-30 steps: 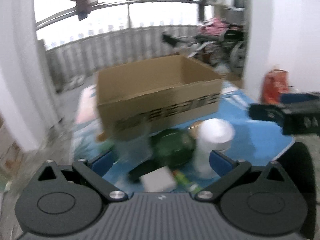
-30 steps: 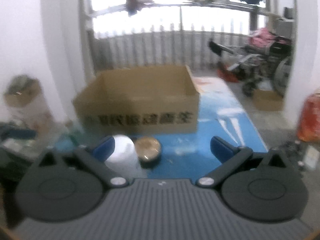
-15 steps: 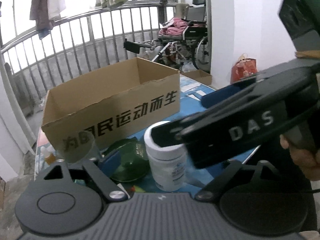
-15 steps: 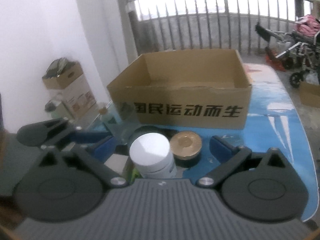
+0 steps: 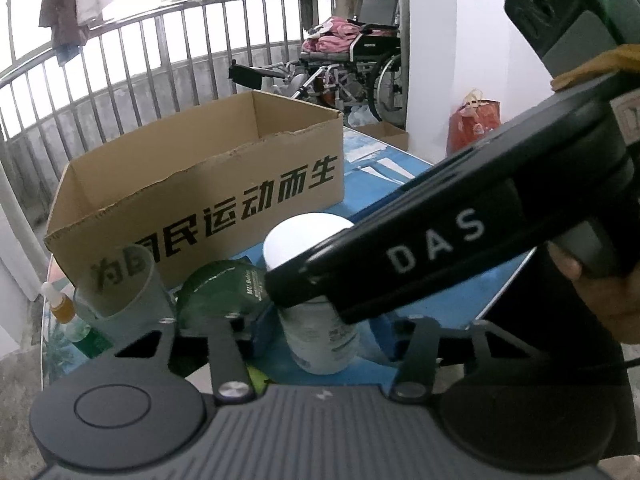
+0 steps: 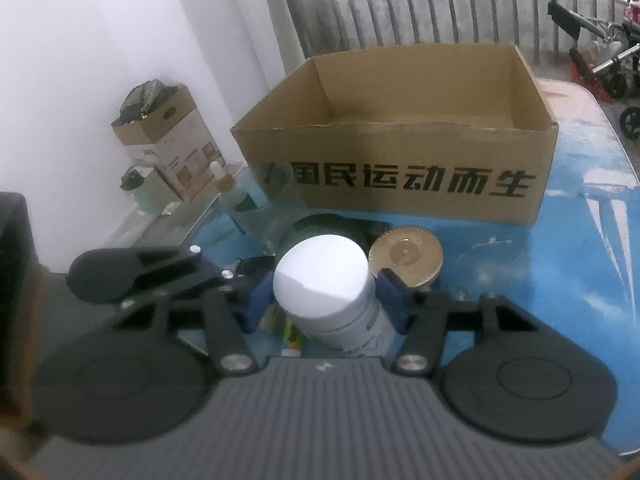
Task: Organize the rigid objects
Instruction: 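Reach the right tool to the white pill bottle and close on it, then lift the white pill bottle with the right tool and carry it over the box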
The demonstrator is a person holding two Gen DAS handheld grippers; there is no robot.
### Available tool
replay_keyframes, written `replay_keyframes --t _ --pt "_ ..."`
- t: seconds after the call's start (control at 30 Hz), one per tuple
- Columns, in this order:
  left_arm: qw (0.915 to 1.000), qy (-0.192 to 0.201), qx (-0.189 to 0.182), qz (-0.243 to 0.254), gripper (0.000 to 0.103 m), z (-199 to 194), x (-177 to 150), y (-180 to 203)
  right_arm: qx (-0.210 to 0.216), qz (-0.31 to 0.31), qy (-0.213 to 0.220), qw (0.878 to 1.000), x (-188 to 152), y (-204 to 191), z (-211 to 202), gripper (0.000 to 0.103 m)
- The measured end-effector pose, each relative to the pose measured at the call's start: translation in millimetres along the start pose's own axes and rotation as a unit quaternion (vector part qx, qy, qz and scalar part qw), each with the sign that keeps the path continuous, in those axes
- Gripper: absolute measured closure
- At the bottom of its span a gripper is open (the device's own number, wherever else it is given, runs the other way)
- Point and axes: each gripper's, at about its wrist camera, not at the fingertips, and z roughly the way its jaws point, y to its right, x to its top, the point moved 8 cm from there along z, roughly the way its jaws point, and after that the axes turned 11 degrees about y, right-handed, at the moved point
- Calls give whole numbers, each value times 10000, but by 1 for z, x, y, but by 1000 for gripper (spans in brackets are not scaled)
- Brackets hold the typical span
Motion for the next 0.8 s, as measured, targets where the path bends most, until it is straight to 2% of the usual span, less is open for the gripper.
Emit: replay_keyframes --t 0.23,0.43,0.8 --pt "9996 12 -244 -114 57 3 6 6 -108 131 -87 9998 3 12 -9 47" --pt "9994 -221 -250 -118 55 16 1 8 -176 130 -136 9997 2 16 -10 47" --pt "9988 -367 -251 -196 54 27 0 8 -227 32 -163 9996 4 15 -7 45"
